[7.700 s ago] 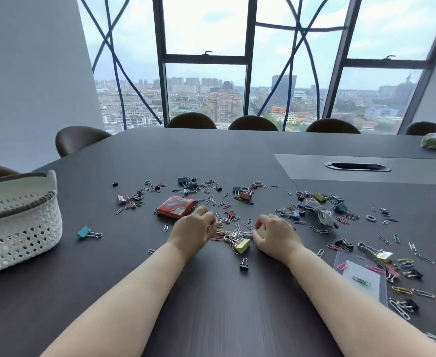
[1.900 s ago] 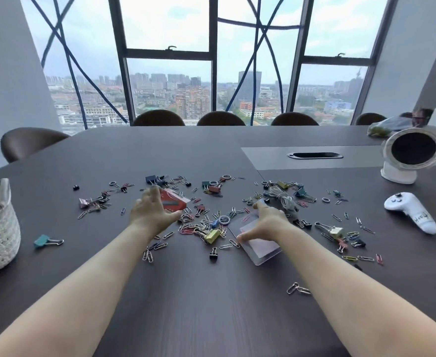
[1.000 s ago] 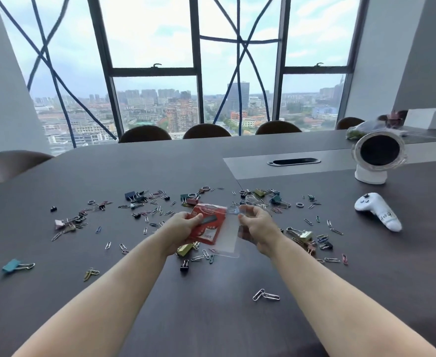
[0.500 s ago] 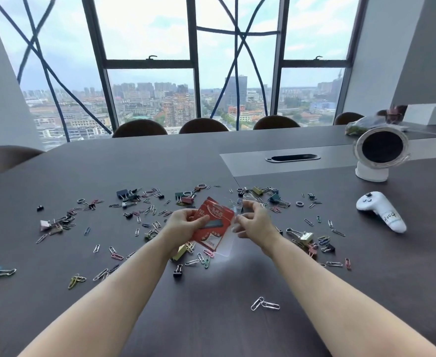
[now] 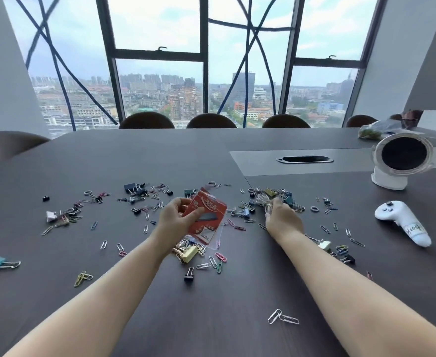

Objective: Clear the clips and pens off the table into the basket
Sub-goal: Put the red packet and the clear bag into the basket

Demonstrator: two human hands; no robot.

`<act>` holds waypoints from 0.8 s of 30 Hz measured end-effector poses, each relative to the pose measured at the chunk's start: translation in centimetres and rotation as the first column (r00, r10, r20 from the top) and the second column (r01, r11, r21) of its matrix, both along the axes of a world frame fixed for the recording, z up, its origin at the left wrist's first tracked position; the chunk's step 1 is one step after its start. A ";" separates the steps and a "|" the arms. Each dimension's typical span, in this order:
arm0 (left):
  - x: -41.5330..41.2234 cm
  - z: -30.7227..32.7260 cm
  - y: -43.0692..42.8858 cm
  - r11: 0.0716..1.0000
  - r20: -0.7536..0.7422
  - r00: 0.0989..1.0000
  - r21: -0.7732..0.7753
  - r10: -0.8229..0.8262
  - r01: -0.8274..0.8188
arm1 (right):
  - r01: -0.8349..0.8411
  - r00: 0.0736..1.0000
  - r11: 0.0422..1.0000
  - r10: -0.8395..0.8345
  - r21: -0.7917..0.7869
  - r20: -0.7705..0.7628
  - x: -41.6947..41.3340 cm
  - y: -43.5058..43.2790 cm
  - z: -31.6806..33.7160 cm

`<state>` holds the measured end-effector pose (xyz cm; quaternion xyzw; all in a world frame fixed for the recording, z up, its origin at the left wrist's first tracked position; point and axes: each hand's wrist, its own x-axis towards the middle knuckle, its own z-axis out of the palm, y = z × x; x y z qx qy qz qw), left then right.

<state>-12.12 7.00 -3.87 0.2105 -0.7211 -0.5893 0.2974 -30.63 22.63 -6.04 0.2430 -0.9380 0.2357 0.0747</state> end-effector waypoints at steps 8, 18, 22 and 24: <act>9.7 3.3 -4.0 0.966 -0.113 0.965 -0.078 0.236 -0.245 | -0.313 0.944 0.759 0.316 -0.571 -0.098 10.4 -6.0 4.9; 33.8 8.3 -10.7 0.569 -0.285 0.628 -0.268 0.724 -0.777 | -0.557 0.552 0.310 0.832 -0.770 -0.064 33.2 -23.0 8.7; 39.9 9.3 -13.7 0.483 -0.228 0.540 -0.263 0.810 -0.835 | -0.709 0.455 0.289 0.884 -0.644 -0.104 39.6 -27.9 8.5; 41.4 9.4 -15.3 0.483 -0.163 0.543 -0.300 0.824 -0.823 | -0.807 0.436 0.334 0.893 -0.488 -0.111 40.6 -29.4 7.7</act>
